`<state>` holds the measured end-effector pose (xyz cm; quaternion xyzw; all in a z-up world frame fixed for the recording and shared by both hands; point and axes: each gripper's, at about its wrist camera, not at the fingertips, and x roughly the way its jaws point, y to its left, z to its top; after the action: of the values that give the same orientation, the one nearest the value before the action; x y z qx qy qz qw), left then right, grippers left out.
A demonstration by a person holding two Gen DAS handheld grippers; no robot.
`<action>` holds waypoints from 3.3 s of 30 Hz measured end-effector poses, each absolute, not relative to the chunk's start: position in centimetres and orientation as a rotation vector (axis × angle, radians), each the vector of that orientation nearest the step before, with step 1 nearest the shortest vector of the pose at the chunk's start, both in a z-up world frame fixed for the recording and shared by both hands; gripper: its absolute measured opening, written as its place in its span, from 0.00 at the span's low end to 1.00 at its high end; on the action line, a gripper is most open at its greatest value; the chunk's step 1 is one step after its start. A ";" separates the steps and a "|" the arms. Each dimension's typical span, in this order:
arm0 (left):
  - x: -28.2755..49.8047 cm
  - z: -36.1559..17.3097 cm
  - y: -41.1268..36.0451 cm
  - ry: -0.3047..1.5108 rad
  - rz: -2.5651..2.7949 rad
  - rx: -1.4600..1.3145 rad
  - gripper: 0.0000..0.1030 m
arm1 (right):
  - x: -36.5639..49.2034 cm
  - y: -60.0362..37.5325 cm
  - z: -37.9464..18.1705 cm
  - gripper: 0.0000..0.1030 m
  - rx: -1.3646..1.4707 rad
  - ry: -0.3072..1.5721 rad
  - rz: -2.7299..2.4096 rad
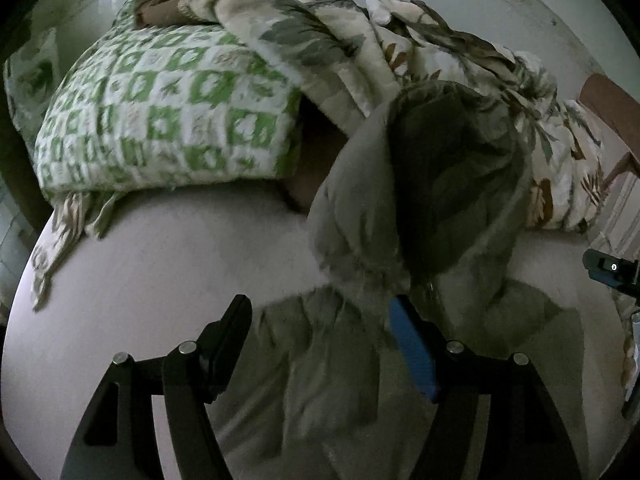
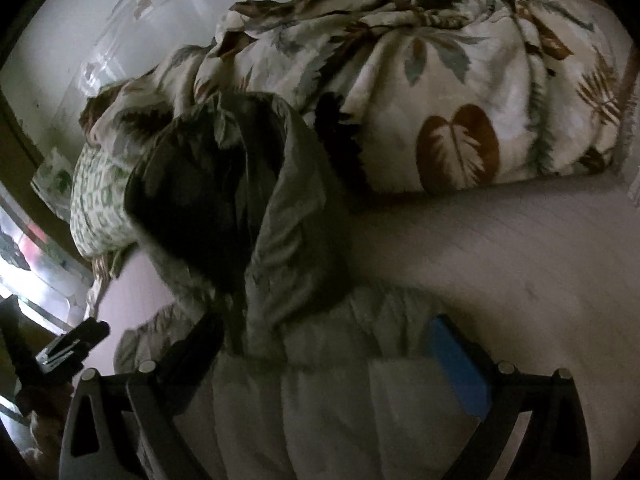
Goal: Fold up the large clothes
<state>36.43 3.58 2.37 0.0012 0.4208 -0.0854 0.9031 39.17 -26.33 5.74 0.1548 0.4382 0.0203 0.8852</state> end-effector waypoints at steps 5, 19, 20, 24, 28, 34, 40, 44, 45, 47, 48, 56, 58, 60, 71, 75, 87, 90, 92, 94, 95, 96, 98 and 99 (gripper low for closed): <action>40.0 2.3 2.1 0.842 -0.160 0.043 0.70 | 43.5 -25.9 5.7 1.00 0.305 0.915 0.052; 46.5 -0.9 -0.9 0.860 -0.181 0.082 0.26 | 51.9 -24.8 4.8 0.70 0.278 0.860 0.077; 46.7 -1.2 -1.1 0.880 -0.189 0.084 0.21 | 52.2 -24.4 4.7 0.49 0.268 0.862 0.079; 45.6 -0.3 -1.0 0.834 -0.215 0.068 0.13 | 51.8 -23.7 4.7 0.22 0.246 0.857 0.059; 43.6 1.2 0.1 0.814 -0.243 0.033 0.11 | 49.9 -23.3 5.5 0.15 0.215 0.842 0.066; 38.8 4.6 2.2 0.769 -0.309 -0.019 0.10 | 45.4 -22.4 8.9 0.15 0.188 0.804 0.110; 31.8 7.0 5.1 0.718 -0.377 -0.048 0.11 | 38.3 -21.2 12.8 0.15 0.138 0.758 0.184; 26.6 6.8 6.0 0.686 -0.413 -0.022 0.11 | 32.7 -20.9 14.0 0.15 0.122 0.742 0.222; 25.8 6.7 6.0 0.679 -0.417 -0.012 0.11 | 31.2 -20.9 14.0 0.15 0.118 0.741 0.230; 23.7 5.7 6.1 0.679 -0.421 0.012 0.11 | 28.9 -20.8 13.4 0.15 0.113 0.746 0.238; 23.0 5.2 6.2 0.684 -0.424 0.014 0.11 | 28.0 -20.8 12.8 0.15 0.113 0.752 0.238; 19.7 0.3 6.5 0.733 -0.392 0.080 0.11 | 22.9 -20.5 5.5 0.15 0.092 0.837 0.223; 19.7 -1.2 6.1 0.759 -0.382 0.119 0.11 | 22.9 -20.3 2.9 0.15 0.070 0.878 0.209; 20.2 -2.6 6.0 0.789 -0.373 0.138 0.11 | 23.2 -20.3 0.6 0.15 0.059 0.912 0.199; 18.9 -3.6 8.9 0.867 -0.411 -0.027 0.15 | 23.9 -20.1 -2.9 0.15 0.007 0.910 0.176; 16.6 -1.4 10.6 0.814 -0.378 -0.033 0.16 | 23.9 -19.7 -2.9 0.15 0.004 0.908 0.175; 19.4 -1.6 6.1 0.899 -0.405 0.020 0.17 | 23.5 -19.4 -2.9 0.15 -0.012 0.887 0.169; 19.7 -3.6 5.3 0.946 -0.404 0.028 0.17 | 23.0 -19.4 -2.3 0.17 -0.040 0.876 0.162; 19.6 -4.2 5.3 0.951 -0.398 0.020 0.16 | 22.5 -19.5 -1.9 0.34 -0.065 0.876 0.158; 19.5 -4.3 5.5 0.955 -0.398 0.010 0.16 | 22.0 -19.7 -1.6 0.74 -0.092 0.887 0.151; 19.5 -4.4 5.4 0.957 -0.397 0.010 0.16 | 21.3 -19.8 -1.2 0.80 -0.111 0.871 0.151; 19.4 -4.3 5.5 0.959 -0.396 0.014 0.16 | 20.9 -19.9 -1.0 0.80 -0.123 0.866 0.153; 19.2 -4.3 5.3 0.960 -0.394 0.027 0.17 | 20.1 -20.4 -0.5 0.79 -0.115 0.879 0.153; 19.1 -4.3 5.2 0.962 -0.392 0.033 0.16 | 19.6 -20.8 -0.2 0.79 -0.090 0.883 0.158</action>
<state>19.11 5.22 -4.26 0.0160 0.4594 -0.1871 0.8681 19.64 -20.81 -0.17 -0.0436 0.4265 0.0761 0.9002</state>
